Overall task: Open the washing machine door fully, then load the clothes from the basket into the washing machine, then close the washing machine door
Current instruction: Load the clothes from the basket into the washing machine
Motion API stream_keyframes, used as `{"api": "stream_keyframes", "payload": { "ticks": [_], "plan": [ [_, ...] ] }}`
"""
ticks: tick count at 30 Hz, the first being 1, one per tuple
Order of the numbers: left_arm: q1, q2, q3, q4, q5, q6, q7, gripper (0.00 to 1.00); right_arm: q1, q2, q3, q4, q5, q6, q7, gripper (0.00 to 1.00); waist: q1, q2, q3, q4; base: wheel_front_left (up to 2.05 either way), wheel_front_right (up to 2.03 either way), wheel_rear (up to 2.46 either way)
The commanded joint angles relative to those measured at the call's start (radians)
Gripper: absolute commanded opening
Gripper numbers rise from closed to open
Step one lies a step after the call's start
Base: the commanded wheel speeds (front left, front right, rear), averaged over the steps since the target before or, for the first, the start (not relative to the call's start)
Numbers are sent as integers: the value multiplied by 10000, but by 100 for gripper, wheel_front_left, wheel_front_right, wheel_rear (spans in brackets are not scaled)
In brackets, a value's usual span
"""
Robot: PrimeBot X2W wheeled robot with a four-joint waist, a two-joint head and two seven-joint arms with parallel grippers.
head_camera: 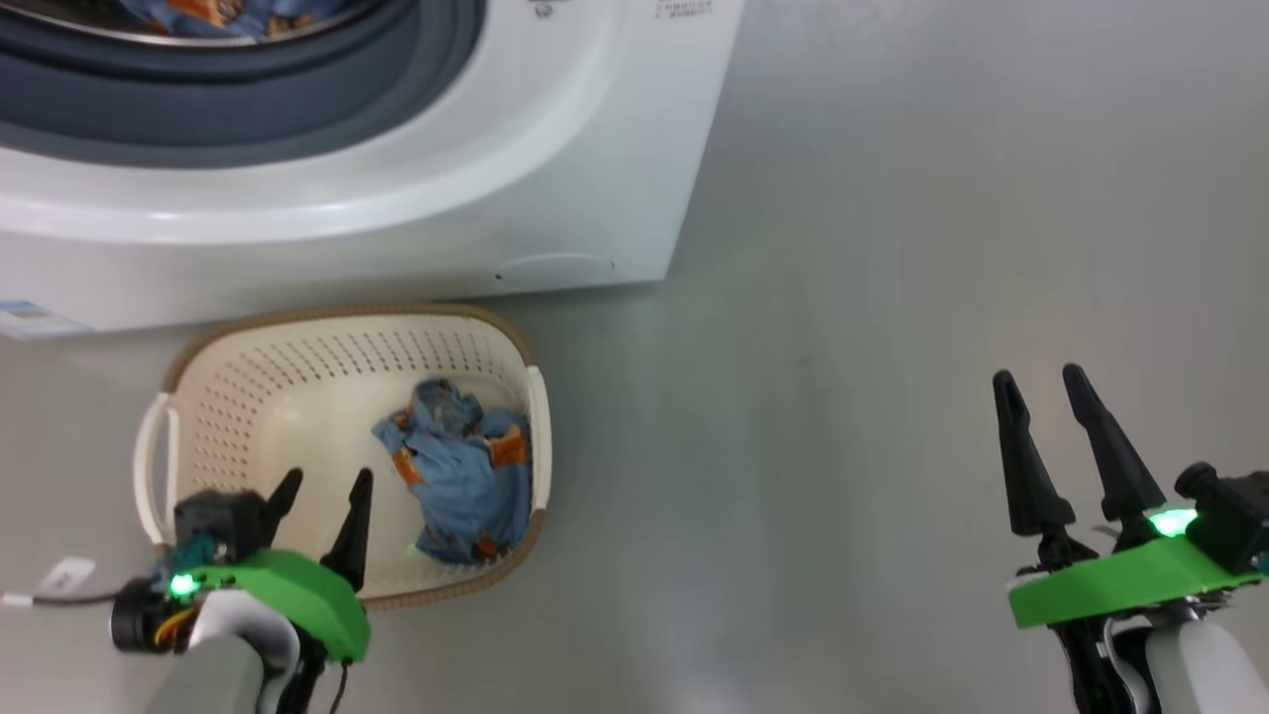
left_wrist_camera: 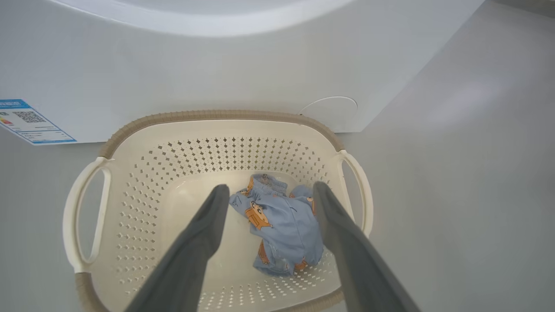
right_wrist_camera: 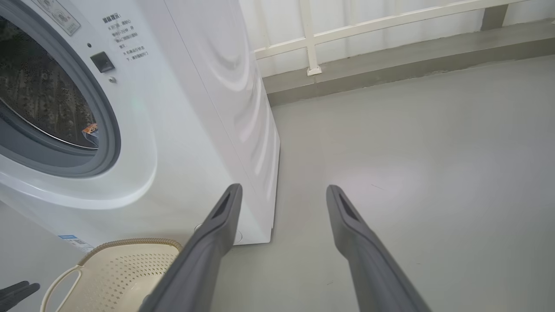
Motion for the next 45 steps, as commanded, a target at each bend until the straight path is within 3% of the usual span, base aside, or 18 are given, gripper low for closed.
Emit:
{"api": "stream_keyframes", "payload": {
  "ticks": [1,18,29,45],
  "plan": [
    [-245,346,196,-15,-76,-17,-65,100,-120,-48,232,-255,-41,16,-48,100,0,0,806,-266,0,0,0],
    [-3125,1044,-3208,2586,-2146,-17,-51,100,-1359,339,610,-468,-199,16,-48,100,0,0,2948,-692,0,0,0],
    [-4097,1682,-5281,2561,-3922,-17,438,100,-1763,439,927,-573,-237,16,-48,100,0,0,3816,-989,0,0,0],
    [-5095,2410,-7255,2320,-5948,-17,496,100,-1919,527,1097,-712,-262,16,-48,100,0,0,4506,-1334,0,0,0]
  ]
}}
